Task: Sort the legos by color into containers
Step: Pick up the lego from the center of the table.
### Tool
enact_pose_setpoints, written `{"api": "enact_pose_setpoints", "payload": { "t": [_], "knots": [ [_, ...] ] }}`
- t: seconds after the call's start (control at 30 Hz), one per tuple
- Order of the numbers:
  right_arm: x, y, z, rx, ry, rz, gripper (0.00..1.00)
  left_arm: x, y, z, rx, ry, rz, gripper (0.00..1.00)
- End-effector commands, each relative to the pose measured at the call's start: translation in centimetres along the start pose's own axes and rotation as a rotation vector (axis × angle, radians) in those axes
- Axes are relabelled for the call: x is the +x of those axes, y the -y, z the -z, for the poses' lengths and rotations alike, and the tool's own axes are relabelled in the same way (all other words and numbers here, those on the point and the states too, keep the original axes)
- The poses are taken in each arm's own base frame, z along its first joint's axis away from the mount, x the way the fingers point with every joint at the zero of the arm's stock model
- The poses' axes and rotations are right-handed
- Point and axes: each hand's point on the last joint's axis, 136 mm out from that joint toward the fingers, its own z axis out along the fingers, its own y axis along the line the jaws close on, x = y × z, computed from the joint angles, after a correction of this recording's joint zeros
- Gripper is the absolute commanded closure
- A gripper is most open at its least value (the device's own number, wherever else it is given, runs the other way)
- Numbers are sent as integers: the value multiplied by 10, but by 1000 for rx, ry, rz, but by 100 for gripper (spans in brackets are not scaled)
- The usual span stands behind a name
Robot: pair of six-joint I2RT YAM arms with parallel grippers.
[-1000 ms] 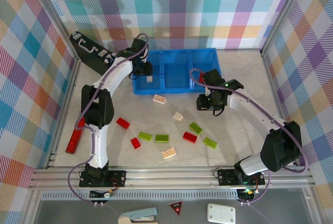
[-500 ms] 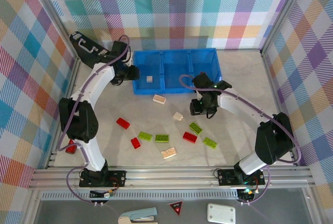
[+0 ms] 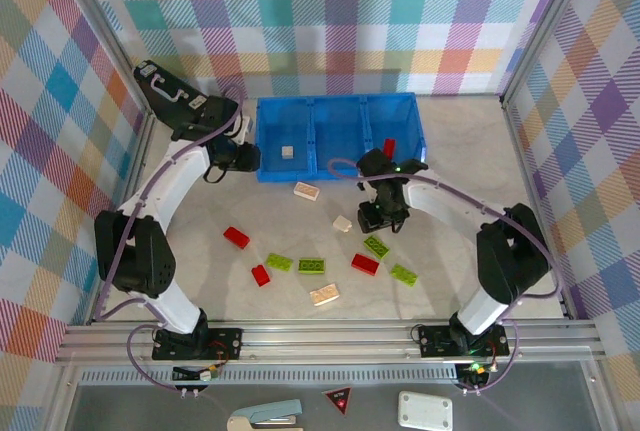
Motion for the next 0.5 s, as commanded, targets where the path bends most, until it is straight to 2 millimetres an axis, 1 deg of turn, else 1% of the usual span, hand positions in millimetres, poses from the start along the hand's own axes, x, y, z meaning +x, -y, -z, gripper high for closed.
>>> {"api": "enact_pose_setpoints", "payload": {
  "t": [0.0, 0.1, 0.3, 0.47],
  "knots": [
    [9, -8, -8, -25, -56, 111, 51, -10, -1, 4, 7, 81, -41, 56],
    [11, -13, -15, -28, -78, 139, 50, -10, -2, 0, 4, 91, -52, 56],
    [15, -20, -29, -16, -128, 197, 49, -12, 1, 0, 17, 100, -54, 56],
    [17, -18, -37, 20, -158, 225, 47, -11, 1, 1, 18, 99, -54, 56]
  ]
}}
